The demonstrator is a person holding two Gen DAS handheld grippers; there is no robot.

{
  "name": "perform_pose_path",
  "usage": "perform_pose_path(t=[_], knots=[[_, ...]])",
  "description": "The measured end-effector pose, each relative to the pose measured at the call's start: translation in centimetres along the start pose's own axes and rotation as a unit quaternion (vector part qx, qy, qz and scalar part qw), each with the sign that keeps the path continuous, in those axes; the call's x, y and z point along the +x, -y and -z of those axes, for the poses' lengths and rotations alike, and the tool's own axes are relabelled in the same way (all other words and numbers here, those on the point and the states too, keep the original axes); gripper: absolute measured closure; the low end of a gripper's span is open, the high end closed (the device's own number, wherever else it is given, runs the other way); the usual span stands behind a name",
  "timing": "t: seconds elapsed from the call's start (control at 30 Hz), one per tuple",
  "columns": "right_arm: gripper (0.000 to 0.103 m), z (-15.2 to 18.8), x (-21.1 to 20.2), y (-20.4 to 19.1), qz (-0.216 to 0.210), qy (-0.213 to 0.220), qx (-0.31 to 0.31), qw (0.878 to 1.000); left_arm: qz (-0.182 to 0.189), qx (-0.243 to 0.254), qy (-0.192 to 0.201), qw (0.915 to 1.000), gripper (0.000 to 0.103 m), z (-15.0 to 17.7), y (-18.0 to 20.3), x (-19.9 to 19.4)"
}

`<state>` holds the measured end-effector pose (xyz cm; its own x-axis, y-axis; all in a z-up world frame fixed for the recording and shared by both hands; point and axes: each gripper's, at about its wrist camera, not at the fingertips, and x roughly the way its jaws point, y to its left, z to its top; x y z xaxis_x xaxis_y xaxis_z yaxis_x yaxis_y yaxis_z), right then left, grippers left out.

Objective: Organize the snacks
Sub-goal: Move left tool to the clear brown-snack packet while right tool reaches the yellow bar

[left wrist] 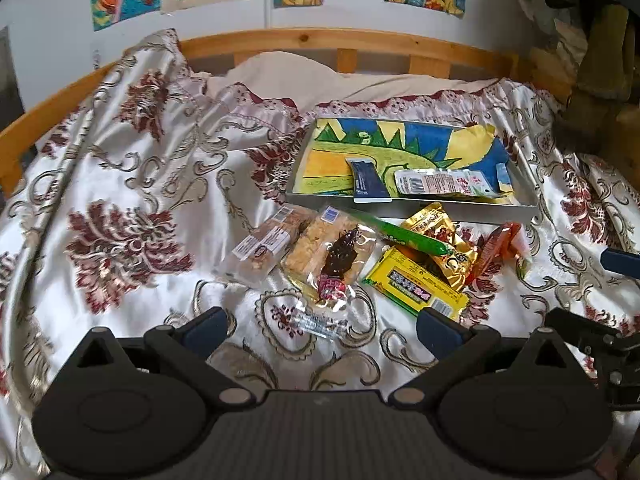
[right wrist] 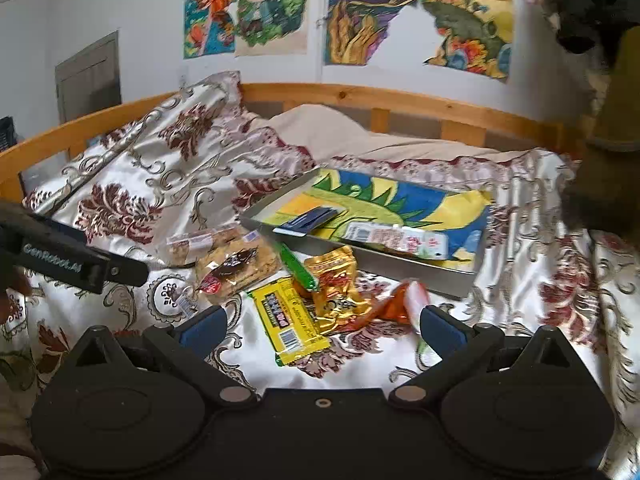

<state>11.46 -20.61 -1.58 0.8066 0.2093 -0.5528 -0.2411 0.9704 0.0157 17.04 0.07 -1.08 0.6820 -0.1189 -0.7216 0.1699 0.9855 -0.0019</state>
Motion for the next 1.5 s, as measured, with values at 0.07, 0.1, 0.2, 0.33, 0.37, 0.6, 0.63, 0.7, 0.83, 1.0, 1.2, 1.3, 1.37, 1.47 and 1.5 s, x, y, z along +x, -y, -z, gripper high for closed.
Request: perform_pose_path(t=[0.07,0.1,0.2,0.33,0.37,0.6,0.63,0.7,0.83,1.0,1.2,1.3,1.37,1.47,1.5], knots=[[0.001,0.0,1.0,-0.1,-0.003,-0.006,-0.013,1.0,0.003,0.002,-0.001,1.0,0.0,-0.1,-0.2,1.1],[0.001,0.0,1.4,-0.3,-0.004,-0.009,-0.022,1.0,0.006,0.0,-0.007,1.0,0.0,-0.2,-0.3,1.7],[0.001,0.0,2.6,-0.5,-0.008,-0.012,-0.042,0.999,0.017,-0.005,-0.018,0.9997,0.0,-0.3,-0.6,2.9],[0.001,0.0,4.2,-1.0,-0.004,-0.021,-0.058,0.998,0.017,-0.002,-0.023,0.9996,0.0,-0.4,-1.2,3.9],[0.001,0.0,4.6,-1.1,-0.003,-0.026,-0.059,0.998,0.015,-0.004,-0.025,0.9996,0.0,-0.5,-1.3,4.1],[0.001,0.6,6.9,-2.1,-0.023,-0.043,-0.092,0.995,0.024,-0.022,-0.04,0.9987,0.0,-1.0,-2.2,5.8],[0.001,0.7,7.3,-2.3,-0.026,-0.045,-0.094,0.994,0.032,-0.027,-0.041,0.9983,0.0,-1.0,-2.3,6.1],[0.002,0.7,8.1,-2.4,-0.032,-0.05,-0.095,0.994,0.04,-0.044,-0.046,0.9972,0.0,-1.0,-2.8,6.7],[0.003,0.6,9.3,-2.8,-0.049,-0.052,-0.098,0.993,0.049,-0.07,-0.047,0.9953,0.0,-1.2,-3.7,7.7],[0.007,0.7,10.5,-2.8,-0.076,-0.052,-0.095,0.991,0.083,-0.084,-0.049,0.9919,0.0,-1.6,-4.0,8.9],[0.011,0.9,11.7,-2.9,-0.085,-0.059,-0.102,0.989,0.115,-0.049,-0.042,0.9913,0.001,-2.2,-2.8,10.8],[0.017,1.1,12.3,-2.9,-0.085,-0.068,-0.101,0.989,0.119,-0.01,-0.035,0.9922,0.001,-2.4,-1.6,11.5],[0.018,1.3,12.6,-2.8,-0.084,-0.074,-0.099,0.989,0.118,0.001,-0.037,0.9923,0.001,-2.4,-1.1,11.9],[0.019,1.6,12.9,-2.8,-0.085,-0.08,-0.098,0.988,0.121,0.007,-0.037,0.9919,0.001,-2.3,-0.9,12.3],[0.019,1.7,13.0,-2.8,-0.085,-0.082,-0.098,0.988,0.121,0.009,-0.036,0.992,0.001,-2.3,-0.9,12.4]])
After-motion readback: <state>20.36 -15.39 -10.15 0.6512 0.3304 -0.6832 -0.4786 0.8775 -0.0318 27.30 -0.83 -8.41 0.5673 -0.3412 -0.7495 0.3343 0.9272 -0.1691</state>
